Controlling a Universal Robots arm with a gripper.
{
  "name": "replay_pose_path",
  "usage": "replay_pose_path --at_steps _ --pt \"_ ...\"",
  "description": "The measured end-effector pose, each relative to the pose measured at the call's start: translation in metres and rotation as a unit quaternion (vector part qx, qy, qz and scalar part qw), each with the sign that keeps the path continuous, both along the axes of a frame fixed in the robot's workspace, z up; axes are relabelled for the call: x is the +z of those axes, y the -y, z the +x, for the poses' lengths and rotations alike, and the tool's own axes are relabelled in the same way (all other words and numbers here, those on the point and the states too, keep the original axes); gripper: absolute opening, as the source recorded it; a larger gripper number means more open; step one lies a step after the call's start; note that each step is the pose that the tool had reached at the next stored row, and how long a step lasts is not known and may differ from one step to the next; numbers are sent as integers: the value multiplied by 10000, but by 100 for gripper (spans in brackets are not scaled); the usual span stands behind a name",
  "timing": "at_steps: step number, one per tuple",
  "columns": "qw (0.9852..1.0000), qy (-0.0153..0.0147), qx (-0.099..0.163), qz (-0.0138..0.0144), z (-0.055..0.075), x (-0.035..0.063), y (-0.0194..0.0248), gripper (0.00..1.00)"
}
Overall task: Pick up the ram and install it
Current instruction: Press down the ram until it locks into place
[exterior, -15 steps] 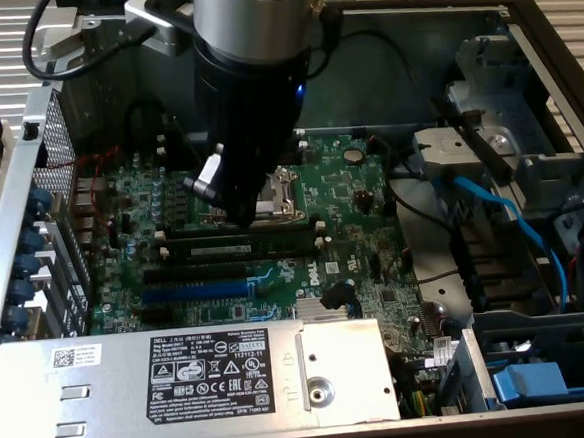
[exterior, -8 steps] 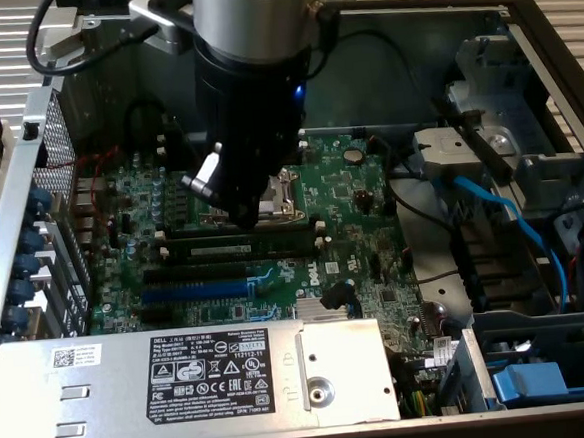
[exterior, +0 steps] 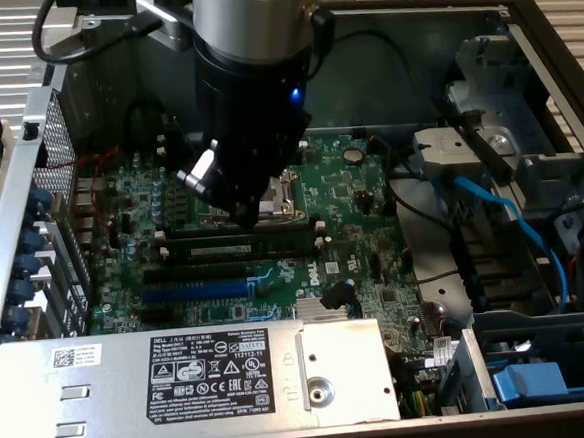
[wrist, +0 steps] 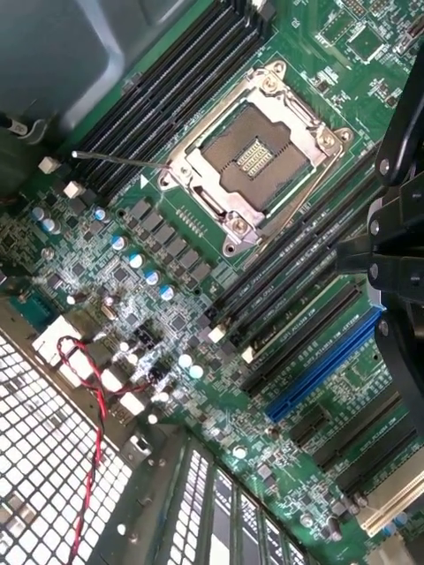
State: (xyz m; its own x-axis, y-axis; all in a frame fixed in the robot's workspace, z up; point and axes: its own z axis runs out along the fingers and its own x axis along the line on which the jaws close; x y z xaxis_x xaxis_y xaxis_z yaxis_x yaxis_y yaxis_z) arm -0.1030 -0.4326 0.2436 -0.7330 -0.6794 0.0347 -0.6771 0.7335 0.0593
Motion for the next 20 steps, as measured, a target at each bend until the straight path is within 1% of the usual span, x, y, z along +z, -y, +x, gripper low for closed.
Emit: replay_pose_path --at_steps 5,10,13,15,18,20 --pt "9995 0 -330 0 0 0 0 10" --pt "9978 0 -669 0 0 0 0 10" --pt "9962 0 -873 0 0 0 0 10" --pt "9949 0 -1010 0 0 0 0 10" --pt "9927 0 -1209 0 0 0 0 10" --pt "9909 0 -1347 0 0 0 0 10"
